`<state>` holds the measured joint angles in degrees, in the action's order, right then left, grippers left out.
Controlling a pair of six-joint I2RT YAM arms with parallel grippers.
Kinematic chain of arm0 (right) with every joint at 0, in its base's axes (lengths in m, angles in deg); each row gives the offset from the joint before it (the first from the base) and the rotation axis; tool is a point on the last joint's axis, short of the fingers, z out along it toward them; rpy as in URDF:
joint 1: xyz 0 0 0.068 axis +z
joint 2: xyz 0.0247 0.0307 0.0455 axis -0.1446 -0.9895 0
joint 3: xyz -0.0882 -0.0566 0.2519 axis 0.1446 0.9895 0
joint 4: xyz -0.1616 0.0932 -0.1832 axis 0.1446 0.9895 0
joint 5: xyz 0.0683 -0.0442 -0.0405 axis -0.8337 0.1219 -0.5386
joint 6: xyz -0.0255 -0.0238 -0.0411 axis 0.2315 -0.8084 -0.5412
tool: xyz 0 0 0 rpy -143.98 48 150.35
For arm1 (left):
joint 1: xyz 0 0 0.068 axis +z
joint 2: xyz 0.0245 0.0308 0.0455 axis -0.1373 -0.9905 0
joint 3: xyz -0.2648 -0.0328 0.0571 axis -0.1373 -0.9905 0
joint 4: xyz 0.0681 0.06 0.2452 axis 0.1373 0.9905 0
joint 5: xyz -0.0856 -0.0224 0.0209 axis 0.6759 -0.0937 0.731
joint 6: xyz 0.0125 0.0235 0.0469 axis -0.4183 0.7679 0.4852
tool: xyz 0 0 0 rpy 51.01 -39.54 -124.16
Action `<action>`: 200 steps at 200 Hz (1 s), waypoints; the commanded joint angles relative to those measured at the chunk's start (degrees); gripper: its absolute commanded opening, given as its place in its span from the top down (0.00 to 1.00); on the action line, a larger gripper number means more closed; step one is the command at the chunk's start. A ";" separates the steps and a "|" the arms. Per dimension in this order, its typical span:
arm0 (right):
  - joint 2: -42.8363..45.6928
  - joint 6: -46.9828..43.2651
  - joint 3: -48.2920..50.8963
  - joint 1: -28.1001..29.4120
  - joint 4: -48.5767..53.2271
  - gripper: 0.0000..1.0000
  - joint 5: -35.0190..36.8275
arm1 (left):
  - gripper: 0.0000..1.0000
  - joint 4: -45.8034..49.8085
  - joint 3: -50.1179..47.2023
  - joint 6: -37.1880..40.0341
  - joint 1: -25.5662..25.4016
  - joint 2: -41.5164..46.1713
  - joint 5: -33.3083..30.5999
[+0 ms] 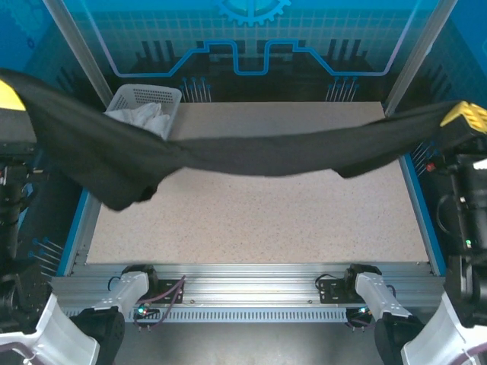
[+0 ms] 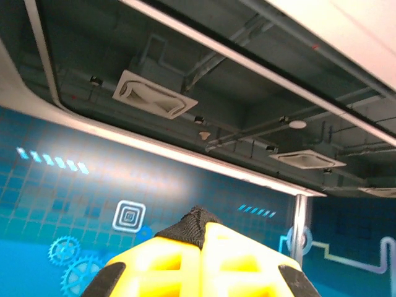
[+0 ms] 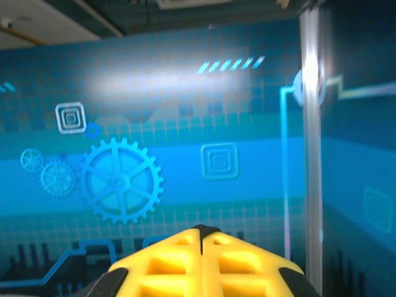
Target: Fold the inside-out t-shirt
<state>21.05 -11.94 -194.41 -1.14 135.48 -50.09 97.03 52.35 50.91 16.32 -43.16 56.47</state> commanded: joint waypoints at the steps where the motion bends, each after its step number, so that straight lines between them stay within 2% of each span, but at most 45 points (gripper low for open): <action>1: -1.40 -4.16 -3.41 -0.28 2.95 1.00 6.07 | 1.00 -1.05 2.05 -2.76 0.41 -5.06 1.72; 53: -8.81 -8.18 -4.78 0.41 0.67 1.00 8.37 | 1.00 -4.15 3.26 -4.29 0.41 -18.29 3.37; 67: -10.54 -9.15 -0.97 0.40 -2.54 1.00 8.31 | 1.00 -4.37 3.04 -3.40 -0.79 -23.20 3.08; 88: -13.02 -9.49 7.26 0.36 -9.75 1.00 6.88 | 1.00 -4.77 2.28 2.50 -4.88 -31.10 -0.24; 112: -18.34 -8.67 14.95 0.42 -17.19 1.00 4.36 | 1.00 -6.79 1.92 5.51 -7.08 -42.89 -2.25; 148: -33.98 -7.44 21.87 2.39 -29.17 1.00 4.38 | 1.00 -10.09 7.95 8.09 -9.57 -63.81 -3.90; 165: -45.20 -6.60 19.29 3.40 -33.02 1.00 4.77 | 1.00 -9.67 19.46 10.19 -10.90 -77.20 -5.48; 178: -54.70 -5.69 12.03 4.20 -31.48 0.95 4.86 | 0.98 -7.91 32.52 10.87 -11.40 -88.38 -6.96; 190: -63.31 -6.00 3.90 4.68 -27.96 0.88 5.27 | 0.86 -14.57 29.03 10.11 -11.40 -89.67 -8.75; 200: -69.58 -5.85 -3.83 4.79 -23.28 0.85 6.31 | 0.85 -17.37 27.23 10.74 -11.41 -90.20 -9.81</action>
<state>-38.12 -18.68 -184.35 2.56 109.79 -45.61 87.98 77.99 59.19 5.26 -132.78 50.92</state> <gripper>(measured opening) 0.121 0.131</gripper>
